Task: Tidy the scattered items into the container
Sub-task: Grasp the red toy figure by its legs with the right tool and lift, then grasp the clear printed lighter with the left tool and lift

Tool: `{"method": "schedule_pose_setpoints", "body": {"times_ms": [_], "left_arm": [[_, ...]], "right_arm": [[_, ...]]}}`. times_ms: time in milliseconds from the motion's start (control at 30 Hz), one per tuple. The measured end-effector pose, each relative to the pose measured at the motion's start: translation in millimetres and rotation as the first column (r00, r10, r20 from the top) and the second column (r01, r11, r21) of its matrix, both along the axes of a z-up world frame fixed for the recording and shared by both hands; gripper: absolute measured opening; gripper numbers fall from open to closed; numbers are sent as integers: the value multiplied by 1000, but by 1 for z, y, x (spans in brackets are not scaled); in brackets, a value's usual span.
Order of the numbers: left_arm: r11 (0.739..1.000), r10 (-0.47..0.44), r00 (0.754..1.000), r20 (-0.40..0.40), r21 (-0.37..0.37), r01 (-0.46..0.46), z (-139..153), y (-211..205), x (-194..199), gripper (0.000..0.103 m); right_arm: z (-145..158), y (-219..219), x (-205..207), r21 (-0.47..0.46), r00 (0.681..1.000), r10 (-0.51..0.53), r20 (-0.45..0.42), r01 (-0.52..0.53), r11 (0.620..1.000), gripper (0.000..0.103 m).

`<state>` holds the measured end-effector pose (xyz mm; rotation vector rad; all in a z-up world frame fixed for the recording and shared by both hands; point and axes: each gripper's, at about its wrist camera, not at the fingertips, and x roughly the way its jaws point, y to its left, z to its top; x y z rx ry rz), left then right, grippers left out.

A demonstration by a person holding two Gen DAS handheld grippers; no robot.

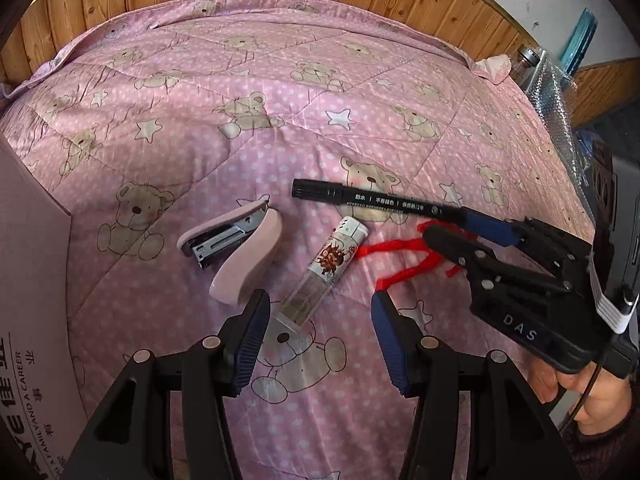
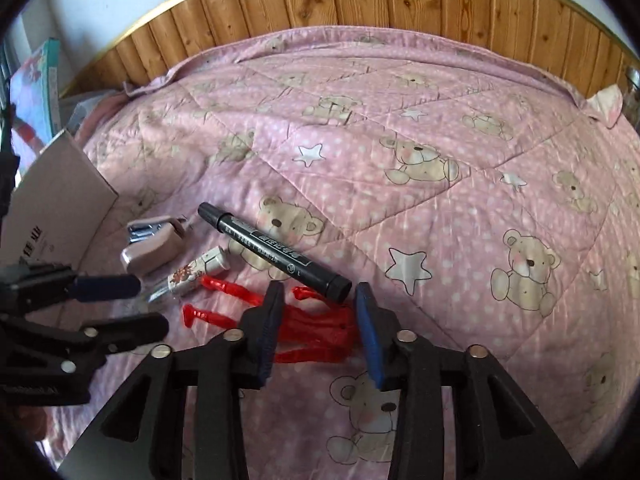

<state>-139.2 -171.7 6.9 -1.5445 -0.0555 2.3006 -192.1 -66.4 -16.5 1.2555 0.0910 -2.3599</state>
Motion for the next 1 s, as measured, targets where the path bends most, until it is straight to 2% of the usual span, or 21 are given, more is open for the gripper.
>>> {"method": "schedule_pose_setpoints", "body": {"times_ms": [33, 100, 233, 267, 300, 333, 367, 400, 467, 567, 600, 633, 667, 700, 733, 800, 833, 867, 933, 967, 1000], "left_arm": [[1000, 3, 1000, 4, 1, -3, -1, 0, 1, 54], [1000, 1, 1000, 0, 7, -1, 1, -1, 6, 54], [1000, 17, 1000, -16, 11, -16, 6, -9, 14, 54], [1000, 22, 1000, -17, 15, -22, 7, -11, 14, 54], [1000, 25, 1000, -16, 18, -24, 6, -13, 15, 54], [999, 27, 999, -16, 18, -27, 6, -15, 15, 54], [999, 30, 999, -15, 15, -30, 4, -16, 14, 54], [999, 34, 999, -9, 14, -34, 3, -16, 14, 54], [999, 45, 999, 6, 19, -45, 0, -17, 15, 54], [999, 36, 999, 4, 17, -36, 3, -17, 22, 54], [999, 39, 999, -1, 20, -39, 6, -18, 25, 54], [999, 42, 999, -3, 29, -42, 7, -20, 26, 54], [998, 48, 999, -2, 34, -48, 9, -22, 26, 54], [998, 59, 998, -2, 34, -58, 9, -24, 26, 54], [997, 68, 998, -2, 37, -68, 9, -26, 26, 54], [996, 83, 996, -7, 40, -83, 12, -31, 25, 54], [995, 89, 996, -13, 41, -88, 14, -32, 25, 54], [995, 93, 995, -21, 41, -92, 16, -34, 24, 54], [995, 96, 995, -36, 43, -94, 19, -36, 22, 54], [995, 92, 995, -38, 45, -90, 20, -35, 21, 54], [995, 86, 996, -39, 47, -84, 20, -34, 20, 54]], "right_arm": [[3, 1, 3, 3, 1000, 4, 4, -4, 1000, 4], [10, 8, 15, -30, 1000, 7, 16, -7, 1000, 3], [11, 25, 49, -153, 991, 71, 111, -54, 987, 3], [13, 25, 56, -153, 991, 87, 97, -72, 986, 3], [17, 22, 60, -119, 994, 87, 59, -80, 990, 4], [20, 18, 61, -77, 995, 95, 14, -94, 993, 13], [22, 12, 58, -40, 993, 114, -24, -115, 993, 43], [22, 6, 54, 6, 989, 136, -61, -136, 991, 54], [15, -11, 44, 135, 968, 219, -120, -202, 970, 58], [-11, -39, 38, 357, 906, 412, -98, -355, 864, 57], [-13, -41, 41, 372, 872, 466, -150, -387, 844, 57], [-15, -41, 38, 359, 867, 478, -143, -404, 841, 54], [-12, -37, 30, 287, 885, 452, -110, -407, 867, 37], [-7, -31, 24, 229, 908, 410, -85, -383, 895, 36], [0, -23, 22, 161, 921, 385, -59, -372, 914, 21], [11, 0, 27, -59, 950, 308, 42, -306, 950, 18], [10, 15, 30, -188, 953, 263, 147, -235, 954, 18], [3, 30, 36, -340, 930, 242, 276, -141, 930, 18], [-15, 53, 67, -610, 850, 307, 429, 22, 792, 18], [-25, 58, 85, -663, 813, 330, 480, 90, 743, 20], [-35, 59, 104, -655, 789, 322, 523, 130, 745, 21]]}}
